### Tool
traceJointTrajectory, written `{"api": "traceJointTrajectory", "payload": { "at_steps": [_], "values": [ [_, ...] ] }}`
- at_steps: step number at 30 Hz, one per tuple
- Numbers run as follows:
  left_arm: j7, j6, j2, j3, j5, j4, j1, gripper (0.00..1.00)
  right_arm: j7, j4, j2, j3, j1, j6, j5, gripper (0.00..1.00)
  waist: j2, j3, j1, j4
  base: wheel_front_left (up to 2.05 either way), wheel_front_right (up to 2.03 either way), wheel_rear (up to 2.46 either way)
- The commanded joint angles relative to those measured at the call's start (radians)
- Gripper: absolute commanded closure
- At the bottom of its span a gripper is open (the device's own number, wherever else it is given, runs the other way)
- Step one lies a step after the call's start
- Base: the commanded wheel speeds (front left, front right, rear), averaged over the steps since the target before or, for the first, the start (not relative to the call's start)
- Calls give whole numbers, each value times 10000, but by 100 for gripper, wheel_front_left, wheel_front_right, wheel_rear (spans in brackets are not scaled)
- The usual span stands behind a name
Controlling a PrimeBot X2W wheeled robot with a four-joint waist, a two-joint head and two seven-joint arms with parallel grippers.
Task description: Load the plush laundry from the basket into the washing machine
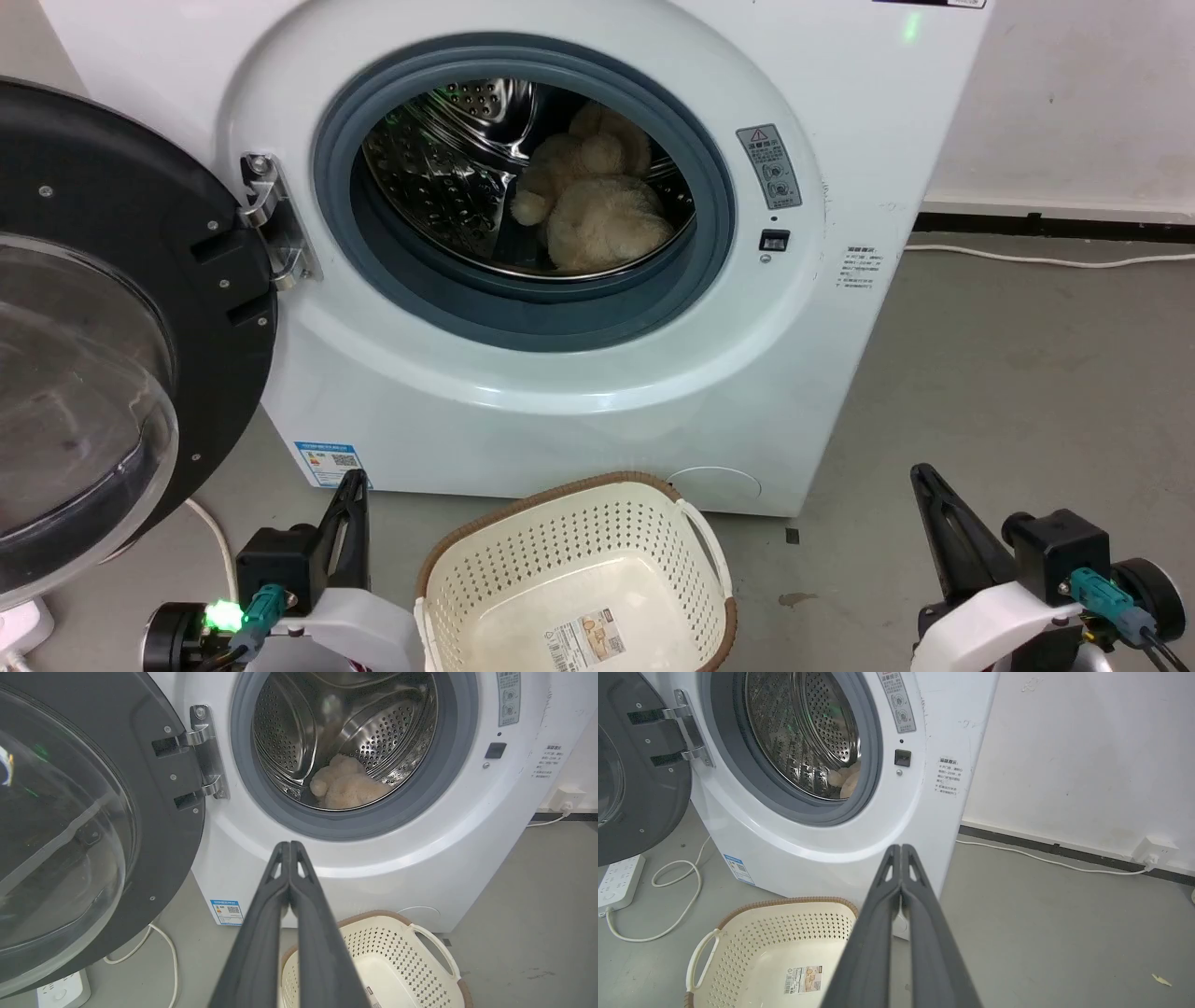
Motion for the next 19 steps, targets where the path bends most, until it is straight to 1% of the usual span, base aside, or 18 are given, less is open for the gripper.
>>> {"api": "traceJointTrajectory", "payload": {
  "at_steps": [1, 19],
  "values": [
    [3, -53, -1, 9, 87, 16, -152, 100, 3, 14, -18, -1, -114, 6, -78, 100, 0, 0, 0, 0, 0, 0, 0],
    [3, -53, -1, 9, 87, 16, -152, 100, 3, 14, -18, -1, -114, 6, -78, 100, 0, 0, 0, 0, 0, 0, 0]
  ]
}}
